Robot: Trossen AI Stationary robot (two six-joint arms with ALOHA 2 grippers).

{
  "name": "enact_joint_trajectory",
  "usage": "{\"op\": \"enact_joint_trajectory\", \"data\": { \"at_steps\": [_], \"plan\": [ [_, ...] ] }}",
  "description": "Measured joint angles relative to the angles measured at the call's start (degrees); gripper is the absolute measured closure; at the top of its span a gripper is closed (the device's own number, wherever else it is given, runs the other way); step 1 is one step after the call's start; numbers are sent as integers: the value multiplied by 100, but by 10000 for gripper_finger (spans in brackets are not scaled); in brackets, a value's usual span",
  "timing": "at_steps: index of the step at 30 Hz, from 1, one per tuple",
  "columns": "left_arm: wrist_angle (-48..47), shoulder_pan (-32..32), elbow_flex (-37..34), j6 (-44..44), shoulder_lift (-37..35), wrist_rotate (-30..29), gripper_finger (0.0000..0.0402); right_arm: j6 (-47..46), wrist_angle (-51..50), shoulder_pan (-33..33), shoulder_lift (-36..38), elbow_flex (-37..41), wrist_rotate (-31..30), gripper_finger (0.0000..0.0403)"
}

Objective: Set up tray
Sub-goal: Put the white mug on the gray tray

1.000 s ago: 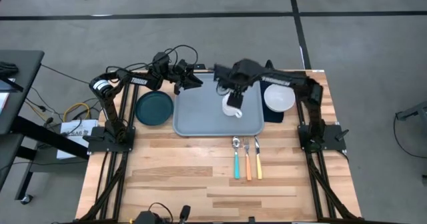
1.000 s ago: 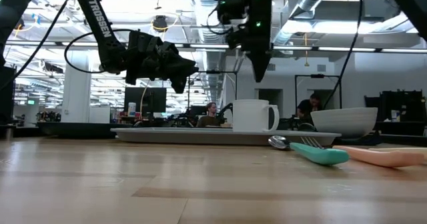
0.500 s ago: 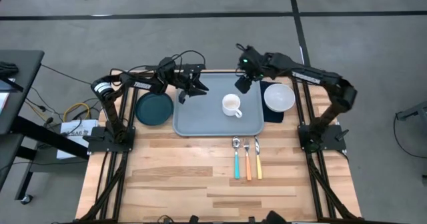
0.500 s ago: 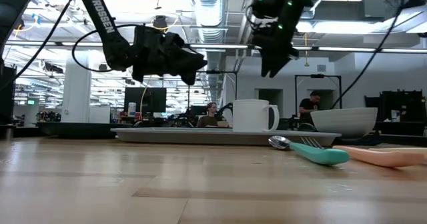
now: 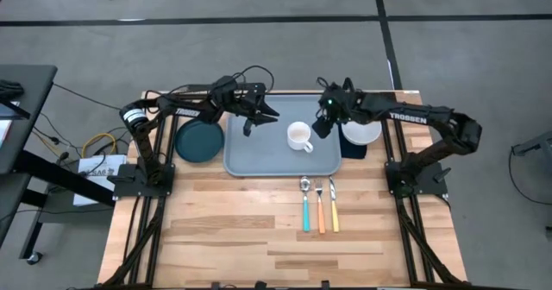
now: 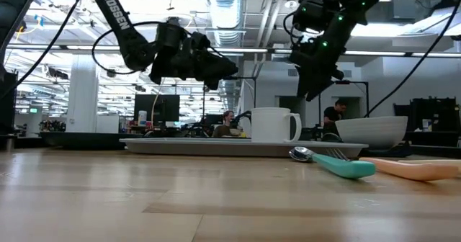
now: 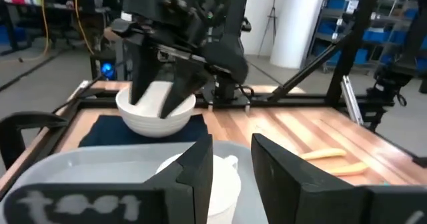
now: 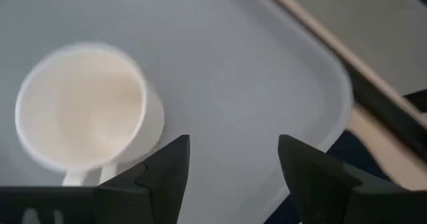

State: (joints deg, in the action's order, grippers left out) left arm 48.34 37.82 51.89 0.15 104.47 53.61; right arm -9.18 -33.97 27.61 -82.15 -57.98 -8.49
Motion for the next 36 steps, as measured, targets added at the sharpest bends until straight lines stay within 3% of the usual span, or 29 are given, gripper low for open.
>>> {"op": "enact_joint_trajectory", "data": {
  "at_steps": [12, 21, 36],
  "plan": [
    [-2101, -107, 522, 928, 0, -255, 310, -562, -335, -790, 4, 175, 0, 182],
    [-4276, -266, 1111, 2019, 0, -1477, 310, -737, -467, -1151, -579, 178, -76, 182],
    [-4632, -374, 1251, 2176, -13, -1686, 310, -696, 334, -1224, -857, 172, -50, 182]
  ]
}}
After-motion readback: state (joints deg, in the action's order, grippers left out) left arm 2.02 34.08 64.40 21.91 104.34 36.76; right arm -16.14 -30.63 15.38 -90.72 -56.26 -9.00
